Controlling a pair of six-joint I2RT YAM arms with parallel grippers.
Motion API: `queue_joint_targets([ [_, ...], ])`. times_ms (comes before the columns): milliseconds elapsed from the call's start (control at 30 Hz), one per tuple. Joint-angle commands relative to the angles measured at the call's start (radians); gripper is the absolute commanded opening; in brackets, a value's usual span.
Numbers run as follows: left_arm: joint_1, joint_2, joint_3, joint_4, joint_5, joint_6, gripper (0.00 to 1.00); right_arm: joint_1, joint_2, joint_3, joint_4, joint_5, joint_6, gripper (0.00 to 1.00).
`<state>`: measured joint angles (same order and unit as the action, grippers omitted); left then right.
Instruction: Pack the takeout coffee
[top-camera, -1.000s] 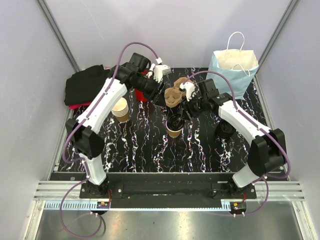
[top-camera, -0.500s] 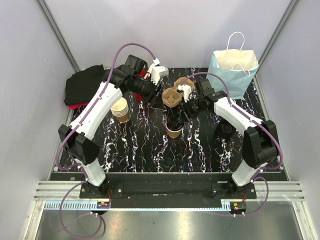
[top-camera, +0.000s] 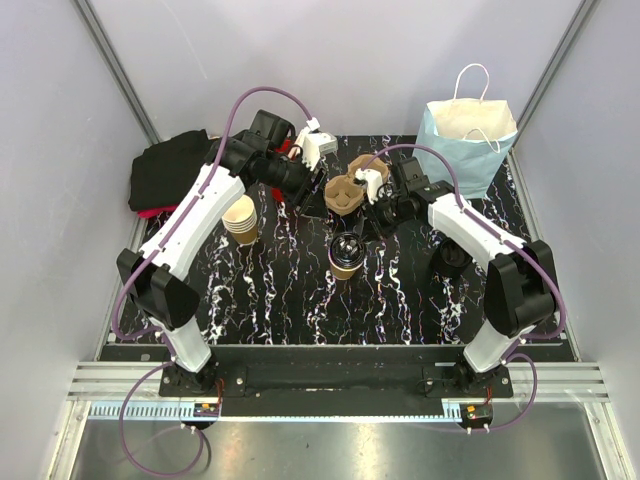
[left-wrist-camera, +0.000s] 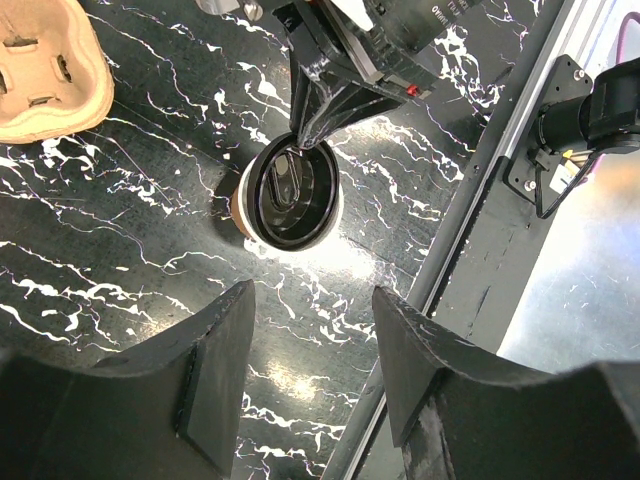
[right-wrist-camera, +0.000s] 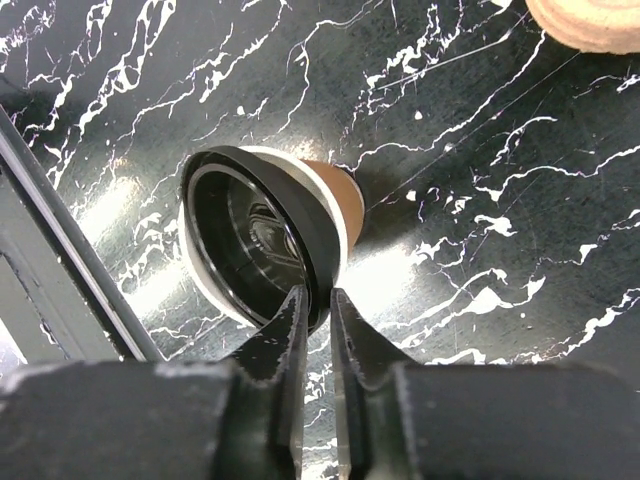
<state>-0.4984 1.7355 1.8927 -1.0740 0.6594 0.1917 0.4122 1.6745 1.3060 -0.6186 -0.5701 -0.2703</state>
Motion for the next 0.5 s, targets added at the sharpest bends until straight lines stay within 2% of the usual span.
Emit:
queue_joint_targets([
  [0,0.001,-0.047,0.006,0.042,0.036,0.011,0.54,-0.004,-0.010,0.055,0.000,-0.030,0.006,0.14],
  [367,0.001,-0.031,0.014,0.043,0.036,0.014,0.54,-0.007,-0.065,0.091,-0.015,-0.034,0.000,0.11],
  [433,0.001,-0.030,0.016,0.043,0.039,0.012,0.54,-0.006,-0.062,0.095,-0.021,-0.025,-0.004,0.15],
  [467,0.001,-0.031,0.016,0.042,0.042,0.011,0.54,-0.004,-0.058,0.095,-0.021,-0.022,-0.009,0.25],
])
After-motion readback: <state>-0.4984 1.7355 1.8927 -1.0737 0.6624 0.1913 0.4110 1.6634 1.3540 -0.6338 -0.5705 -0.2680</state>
